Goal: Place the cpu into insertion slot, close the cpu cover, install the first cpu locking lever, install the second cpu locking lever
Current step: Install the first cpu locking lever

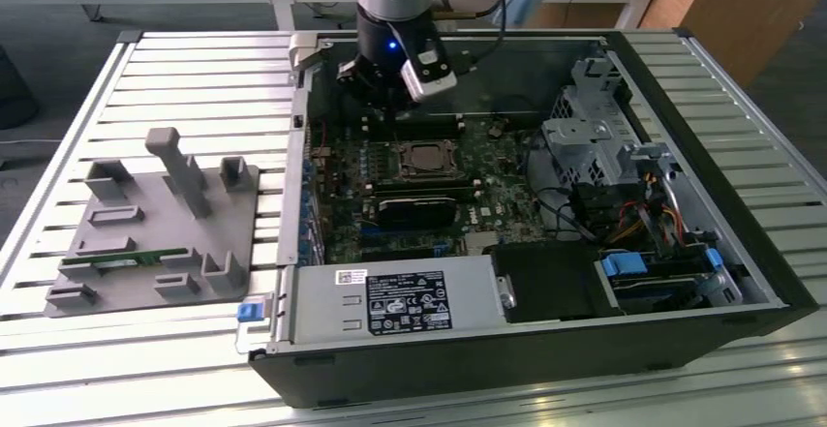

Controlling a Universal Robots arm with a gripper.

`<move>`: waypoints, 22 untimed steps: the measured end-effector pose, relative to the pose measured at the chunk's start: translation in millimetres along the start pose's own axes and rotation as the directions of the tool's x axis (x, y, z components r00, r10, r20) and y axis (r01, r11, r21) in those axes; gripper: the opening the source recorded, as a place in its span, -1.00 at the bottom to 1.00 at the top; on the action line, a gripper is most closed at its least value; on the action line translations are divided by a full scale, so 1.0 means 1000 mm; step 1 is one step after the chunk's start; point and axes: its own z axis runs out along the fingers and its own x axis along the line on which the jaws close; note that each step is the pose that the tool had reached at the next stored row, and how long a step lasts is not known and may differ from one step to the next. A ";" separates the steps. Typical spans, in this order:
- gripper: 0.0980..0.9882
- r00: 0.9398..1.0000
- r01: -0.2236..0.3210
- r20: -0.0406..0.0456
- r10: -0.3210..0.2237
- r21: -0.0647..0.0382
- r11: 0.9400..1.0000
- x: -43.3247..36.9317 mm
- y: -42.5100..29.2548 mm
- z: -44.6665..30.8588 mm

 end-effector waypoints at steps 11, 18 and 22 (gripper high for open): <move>-0.98 1.000 0.009 0.000 -0.009 0.000 1.000 0.0144 0.0070 0.0015; -0.98 1.000 0.019 0.000 -0.019 0.000 1.000 0.0155 0.0131 0.0026; -0.98 1.000 0.023 0.000 -0.023 0.000 1.000 0.0158 0.0168 0.0037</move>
